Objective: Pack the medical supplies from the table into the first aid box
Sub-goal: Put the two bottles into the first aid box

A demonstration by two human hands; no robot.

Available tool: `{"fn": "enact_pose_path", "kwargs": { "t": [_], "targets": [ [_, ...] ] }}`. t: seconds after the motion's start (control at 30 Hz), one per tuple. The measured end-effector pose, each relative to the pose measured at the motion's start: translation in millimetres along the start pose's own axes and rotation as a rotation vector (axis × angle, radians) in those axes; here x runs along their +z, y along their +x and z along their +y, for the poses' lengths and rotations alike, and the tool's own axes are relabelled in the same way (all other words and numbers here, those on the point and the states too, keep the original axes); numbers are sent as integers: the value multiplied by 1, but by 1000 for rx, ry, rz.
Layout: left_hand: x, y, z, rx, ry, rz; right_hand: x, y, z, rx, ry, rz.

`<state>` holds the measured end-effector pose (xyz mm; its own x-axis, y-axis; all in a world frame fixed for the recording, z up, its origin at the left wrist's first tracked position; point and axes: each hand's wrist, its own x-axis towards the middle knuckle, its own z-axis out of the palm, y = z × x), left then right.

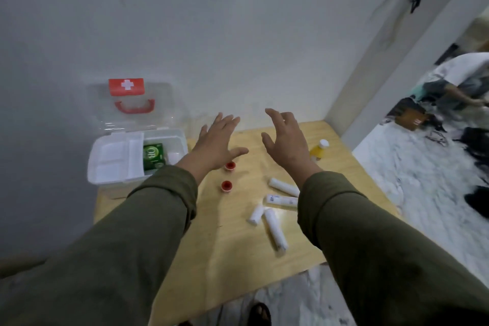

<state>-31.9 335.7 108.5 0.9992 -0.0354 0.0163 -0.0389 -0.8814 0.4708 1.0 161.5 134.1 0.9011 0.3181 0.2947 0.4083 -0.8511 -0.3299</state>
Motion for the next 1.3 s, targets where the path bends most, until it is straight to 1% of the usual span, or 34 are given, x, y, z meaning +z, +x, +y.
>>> {"fn": "enact_pose_path", "kwargs": {
  "t": [0.13,0.27,0.5,0.67,1.03,1.3],
  "targets": [
    [37,24,44,88,-34,9,-15,-12,62,88,-22,46],
    [74,46,75,144,-100,62,-16,-22,114,142,-22,65],
    [119,77,105,101,-180,127,-2,-20,173,168,58,-16],
    [142,94,109,68,-227,129,10,-13,194,149,151,-69],
    [158,111,111,9,-355,177,25,0,217,90,293,-79],
    [158,114,114,-21,-447,221,29,11,213,44,348,-27]
  ]
}}
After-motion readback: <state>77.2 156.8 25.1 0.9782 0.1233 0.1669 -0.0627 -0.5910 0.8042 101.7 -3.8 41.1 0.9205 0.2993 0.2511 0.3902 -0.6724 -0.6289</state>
